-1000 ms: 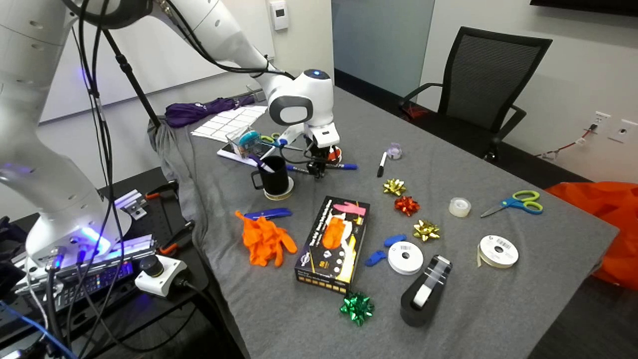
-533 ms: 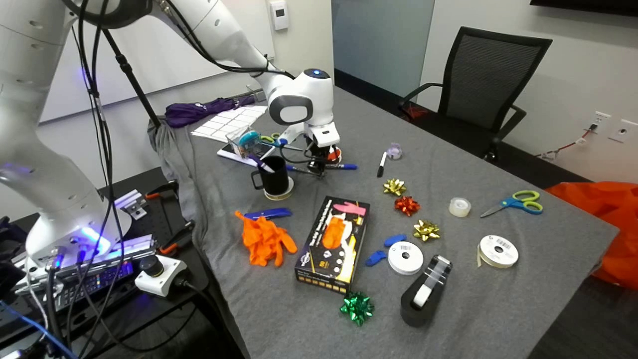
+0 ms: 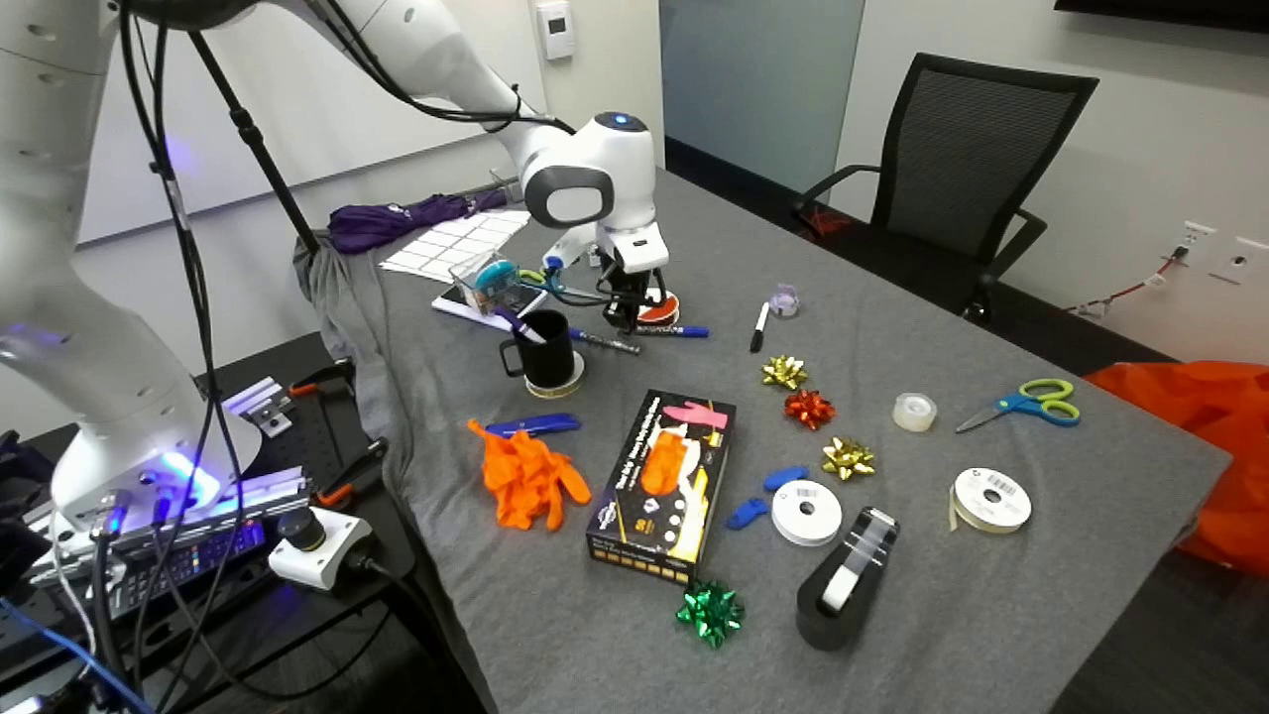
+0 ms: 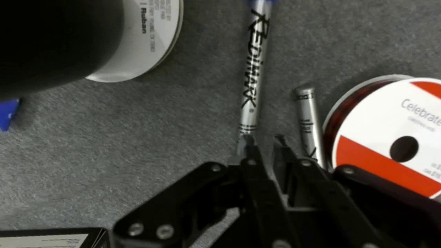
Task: Put the pen in the cup
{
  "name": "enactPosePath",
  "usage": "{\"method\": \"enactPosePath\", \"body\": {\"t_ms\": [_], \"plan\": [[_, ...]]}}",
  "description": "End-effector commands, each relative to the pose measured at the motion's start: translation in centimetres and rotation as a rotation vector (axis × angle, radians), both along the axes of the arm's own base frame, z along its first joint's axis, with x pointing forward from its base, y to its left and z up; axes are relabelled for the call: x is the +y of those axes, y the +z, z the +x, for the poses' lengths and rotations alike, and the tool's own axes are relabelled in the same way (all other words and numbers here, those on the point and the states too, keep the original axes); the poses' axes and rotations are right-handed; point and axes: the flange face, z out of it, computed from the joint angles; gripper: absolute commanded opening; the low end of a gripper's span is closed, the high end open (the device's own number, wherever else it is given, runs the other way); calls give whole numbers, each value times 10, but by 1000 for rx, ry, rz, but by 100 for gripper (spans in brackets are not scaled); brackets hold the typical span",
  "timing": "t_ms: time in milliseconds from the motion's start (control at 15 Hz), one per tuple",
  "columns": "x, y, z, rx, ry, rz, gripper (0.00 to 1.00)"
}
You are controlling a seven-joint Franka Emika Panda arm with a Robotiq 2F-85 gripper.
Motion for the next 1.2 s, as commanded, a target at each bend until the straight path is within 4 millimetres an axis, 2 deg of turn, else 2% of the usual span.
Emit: {"method": "enactPosePath", "body": {"t_ms": [0,67,133,200,333,800,1000,1067,1133], "plan": [[7,20,-11,15,1,-3,0],[8,22,-12,12,-1,-6,0],[9,23,-12,9,-4,-12,26],[9,24,-12,6,-8,-16,27],[7,22,-12,2,-13,-31,39],[-2,3,-12,0,-55,-59,89],[2,-7,-11,-2,-75,-57,85],[4,-10,-11,-1,-79,-60,63],[5,-14,-11,0,-85,-63,61]]}}
